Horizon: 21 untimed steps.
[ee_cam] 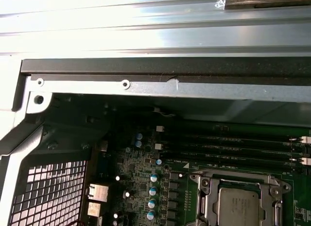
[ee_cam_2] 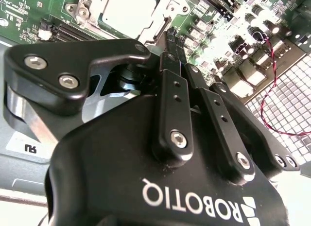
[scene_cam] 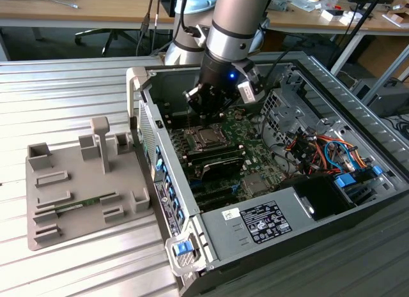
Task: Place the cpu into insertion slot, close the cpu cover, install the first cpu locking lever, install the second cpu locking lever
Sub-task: 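Install the first cpu locking lever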
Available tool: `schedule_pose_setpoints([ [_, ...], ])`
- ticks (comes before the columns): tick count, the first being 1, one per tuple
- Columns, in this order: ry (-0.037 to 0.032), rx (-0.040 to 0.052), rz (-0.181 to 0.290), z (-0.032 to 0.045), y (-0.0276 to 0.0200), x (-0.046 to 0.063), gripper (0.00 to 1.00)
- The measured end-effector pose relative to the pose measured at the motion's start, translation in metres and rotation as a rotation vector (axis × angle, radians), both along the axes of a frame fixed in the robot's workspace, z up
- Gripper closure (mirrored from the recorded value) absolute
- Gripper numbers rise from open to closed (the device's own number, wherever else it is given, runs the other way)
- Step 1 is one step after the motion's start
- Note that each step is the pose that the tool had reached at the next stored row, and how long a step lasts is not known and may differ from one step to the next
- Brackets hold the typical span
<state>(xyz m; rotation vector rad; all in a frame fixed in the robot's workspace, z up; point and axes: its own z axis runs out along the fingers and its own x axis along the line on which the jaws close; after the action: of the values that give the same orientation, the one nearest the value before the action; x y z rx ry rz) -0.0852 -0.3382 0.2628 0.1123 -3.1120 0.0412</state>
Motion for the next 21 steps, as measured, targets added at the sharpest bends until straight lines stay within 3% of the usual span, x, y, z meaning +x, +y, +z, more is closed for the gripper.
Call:
schedule_pose_setpoints([
  [21, 0.0, 0.0001, 0.0, 0.0, 0.0, -0.0048, 0.9],
])
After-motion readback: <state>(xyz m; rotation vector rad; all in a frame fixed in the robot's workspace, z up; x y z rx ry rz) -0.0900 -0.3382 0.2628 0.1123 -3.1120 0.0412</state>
